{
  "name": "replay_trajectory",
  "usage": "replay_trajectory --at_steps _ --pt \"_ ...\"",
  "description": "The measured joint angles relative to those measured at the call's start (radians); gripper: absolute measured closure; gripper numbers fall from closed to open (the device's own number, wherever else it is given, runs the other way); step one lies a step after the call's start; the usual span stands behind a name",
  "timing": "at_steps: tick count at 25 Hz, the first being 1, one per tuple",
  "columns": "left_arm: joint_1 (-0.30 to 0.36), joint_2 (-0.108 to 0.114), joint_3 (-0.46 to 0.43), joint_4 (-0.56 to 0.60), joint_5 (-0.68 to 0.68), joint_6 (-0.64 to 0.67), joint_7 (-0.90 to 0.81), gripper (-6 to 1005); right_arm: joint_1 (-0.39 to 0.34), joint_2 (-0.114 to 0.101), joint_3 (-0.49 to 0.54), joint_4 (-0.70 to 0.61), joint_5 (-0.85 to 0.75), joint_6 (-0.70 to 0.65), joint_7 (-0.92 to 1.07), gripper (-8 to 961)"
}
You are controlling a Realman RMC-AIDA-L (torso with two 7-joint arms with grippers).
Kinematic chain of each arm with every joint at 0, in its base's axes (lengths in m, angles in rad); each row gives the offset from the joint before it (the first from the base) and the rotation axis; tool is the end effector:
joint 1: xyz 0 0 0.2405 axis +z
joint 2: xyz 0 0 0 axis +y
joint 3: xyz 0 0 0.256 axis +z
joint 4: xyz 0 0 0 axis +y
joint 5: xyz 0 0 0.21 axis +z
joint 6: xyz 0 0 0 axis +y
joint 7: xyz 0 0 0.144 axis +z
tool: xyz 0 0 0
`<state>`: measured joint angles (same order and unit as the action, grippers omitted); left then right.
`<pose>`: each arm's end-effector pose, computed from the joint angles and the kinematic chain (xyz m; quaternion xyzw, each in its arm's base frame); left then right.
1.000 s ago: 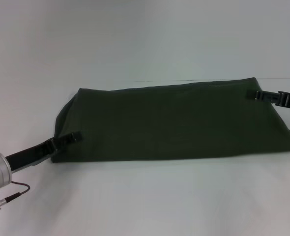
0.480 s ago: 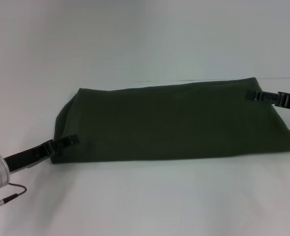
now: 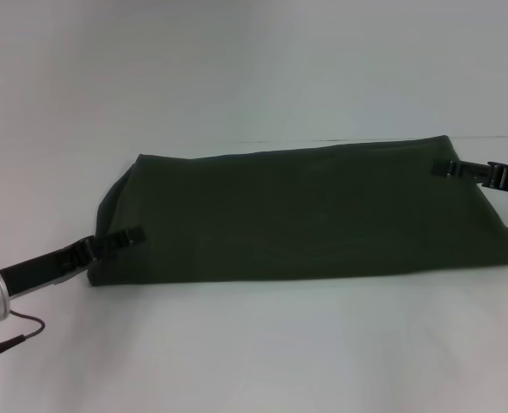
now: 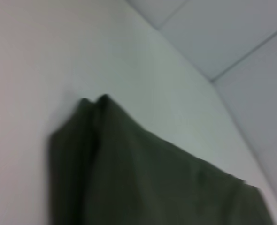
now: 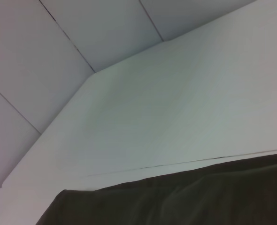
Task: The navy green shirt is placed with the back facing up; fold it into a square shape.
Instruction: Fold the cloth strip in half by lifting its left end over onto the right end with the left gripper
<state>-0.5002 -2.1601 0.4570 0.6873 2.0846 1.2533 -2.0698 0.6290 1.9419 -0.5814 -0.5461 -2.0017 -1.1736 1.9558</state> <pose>-0.3095 0.3462 0.0032 -0.7149 -0.5923 -0.3032 0.2150 0.2999 0.4044 0.0637 -0.7829 0.4976 0.2587 0.2693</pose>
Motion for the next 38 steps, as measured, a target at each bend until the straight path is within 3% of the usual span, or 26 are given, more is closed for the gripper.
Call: replay_trajectory --at_steps 6,16,38 --pt "-0.010 0.018 -0.005 0.050 0.075 0.105 -0.129 214 -0.007 0.000 0.000 -0.002 0.000 0.000 0.000 39" --pt "-0.064 0.043 0.003 0.061 0.275 0.069 -0.343 214 -0.011 -0.002 0.000 -0.006 0.000 0.000 0.001 39" --pt "-0.101 0.060 0.011 -0.019 0.324 0.024 -0.542 213 0.009 -0.017 0.002 -0.014 0.000 -0.001 0.002 38"
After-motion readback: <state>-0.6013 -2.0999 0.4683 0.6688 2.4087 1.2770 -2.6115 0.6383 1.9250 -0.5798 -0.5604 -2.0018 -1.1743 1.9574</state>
